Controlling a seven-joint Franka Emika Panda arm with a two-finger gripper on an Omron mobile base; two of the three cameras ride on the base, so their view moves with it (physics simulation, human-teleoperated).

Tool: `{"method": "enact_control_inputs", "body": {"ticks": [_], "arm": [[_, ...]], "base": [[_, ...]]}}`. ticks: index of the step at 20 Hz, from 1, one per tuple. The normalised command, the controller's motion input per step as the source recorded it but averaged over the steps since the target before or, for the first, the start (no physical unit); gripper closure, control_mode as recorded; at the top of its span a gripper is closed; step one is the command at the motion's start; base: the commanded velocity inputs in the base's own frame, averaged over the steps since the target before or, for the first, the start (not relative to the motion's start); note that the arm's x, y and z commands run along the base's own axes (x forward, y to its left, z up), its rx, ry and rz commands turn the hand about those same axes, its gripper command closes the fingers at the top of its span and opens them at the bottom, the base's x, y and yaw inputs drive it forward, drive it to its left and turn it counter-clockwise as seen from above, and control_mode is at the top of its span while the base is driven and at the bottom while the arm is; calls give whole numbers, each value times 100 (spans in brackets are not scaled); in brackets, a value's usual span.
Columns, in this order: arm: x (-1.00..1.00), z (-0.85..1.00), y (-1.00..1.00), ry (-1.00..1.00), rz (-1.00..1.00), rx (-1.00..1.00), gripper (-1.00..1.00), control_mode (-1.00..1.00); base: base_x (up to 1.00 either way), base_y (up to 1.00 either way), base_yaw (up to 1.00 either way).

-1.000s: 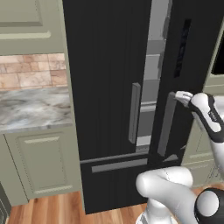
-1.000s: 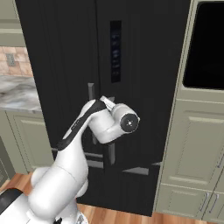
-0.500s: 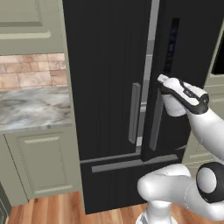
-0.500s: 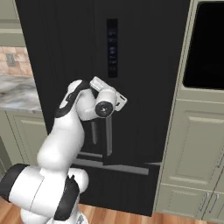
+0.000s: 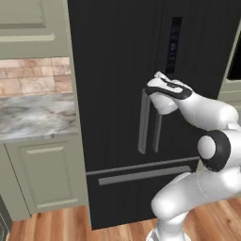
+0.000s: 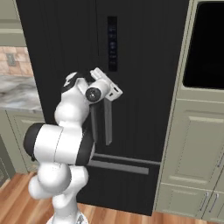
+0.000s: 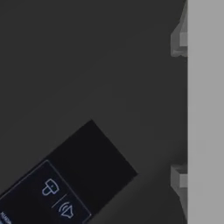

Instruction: Place the banana in the correct fridge rack based on whether it is a fruit or vegetable. Finally, close the fridge door.

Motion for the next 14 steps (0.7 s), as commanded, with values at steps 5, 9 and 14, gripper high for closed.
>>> {"method": "enact_control_inputs", "body": {"ticks": [5, 9, 14], "arm": [[81, 30, -27, 30, 1, 8, -100, -100], [6, -2, -3, 0, 0, 4, -100, -100], [0, 0, 0, 0, 0, 0, -100, -100]], "base": [[0, 0, 0], [0, 0, 0], [0, 0, 0]]}}
